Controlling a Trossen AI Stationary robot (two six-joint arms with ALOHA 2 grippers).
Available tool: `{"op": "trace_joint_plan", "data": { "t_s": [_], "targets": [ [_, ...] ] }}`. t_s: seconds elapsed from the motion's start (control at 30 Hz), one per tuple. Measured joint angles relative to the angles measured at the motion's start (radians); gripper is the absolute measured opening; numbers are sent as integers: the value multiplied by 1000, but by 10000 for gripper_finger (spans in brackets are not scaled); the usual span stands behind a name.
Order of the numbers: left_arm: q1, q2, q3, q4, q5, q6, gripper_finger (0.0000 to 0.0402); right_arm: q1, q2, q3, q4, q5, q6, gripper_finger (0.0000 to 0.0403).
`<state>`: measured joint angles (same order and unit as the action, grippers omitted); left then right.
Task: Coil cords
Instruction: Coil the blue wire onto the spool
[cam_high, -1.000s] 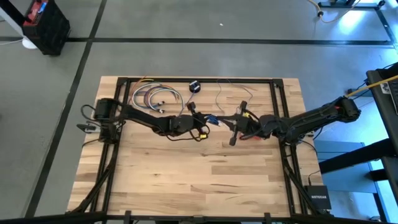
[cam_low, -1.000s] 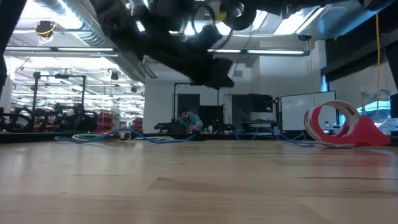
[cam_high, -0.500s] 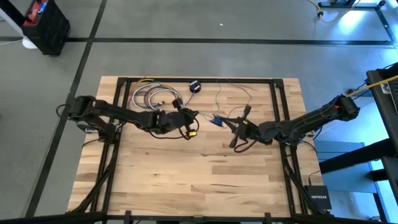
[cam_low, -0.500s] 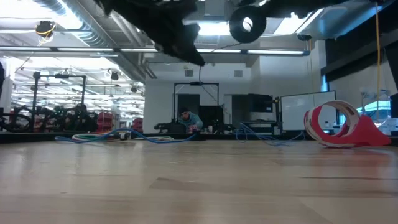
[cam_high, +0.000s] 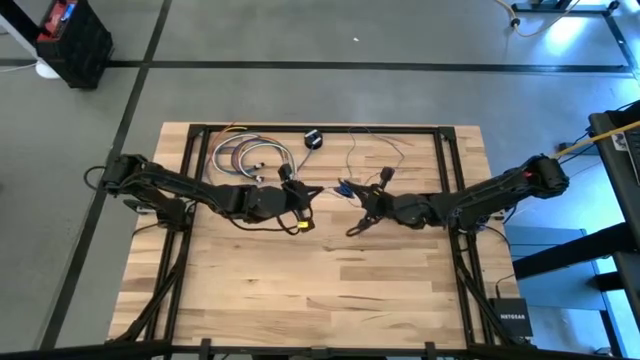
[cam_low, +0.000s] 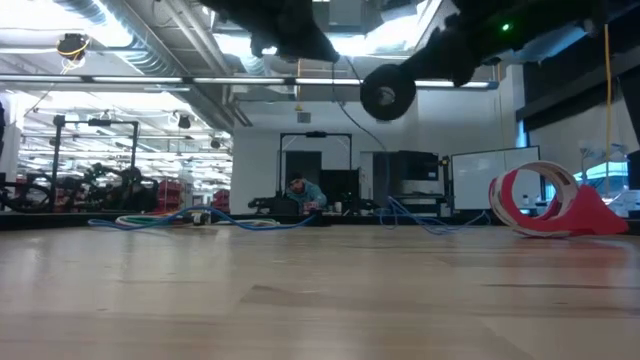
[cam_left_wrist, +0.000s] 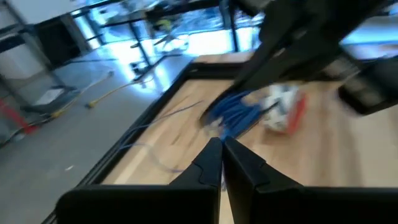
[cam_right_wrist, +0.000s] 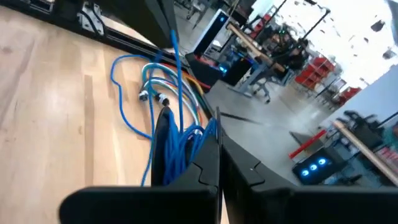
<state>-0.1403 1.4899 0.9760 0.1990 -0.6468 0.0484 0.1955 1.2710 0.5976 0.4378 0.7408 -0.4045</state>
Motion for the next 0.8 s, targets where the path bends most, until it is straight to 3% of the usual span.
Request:
{"op": "trace_joint_plan", "data": {
  "t_s": [0.13, 0.3, 0.53, 0.8],
  "targets": [
    [1, 0, 0, 27, 100, -23, 3, -22, 39, 0, 76, -4, 28, 4],
    [4, 9, 0, 46, 109, -46, 2, -21, 50, 0, 118, -44, 39, 4],
    [4, 89, 0, 252, 194, -46, 8, -45, 54, 0, 136, -80, 107, 4],
    [20, 169, 0, 351, 203, -23, 6, -46, 55, 0, 226, -107, 175, 4]
  ]
}}
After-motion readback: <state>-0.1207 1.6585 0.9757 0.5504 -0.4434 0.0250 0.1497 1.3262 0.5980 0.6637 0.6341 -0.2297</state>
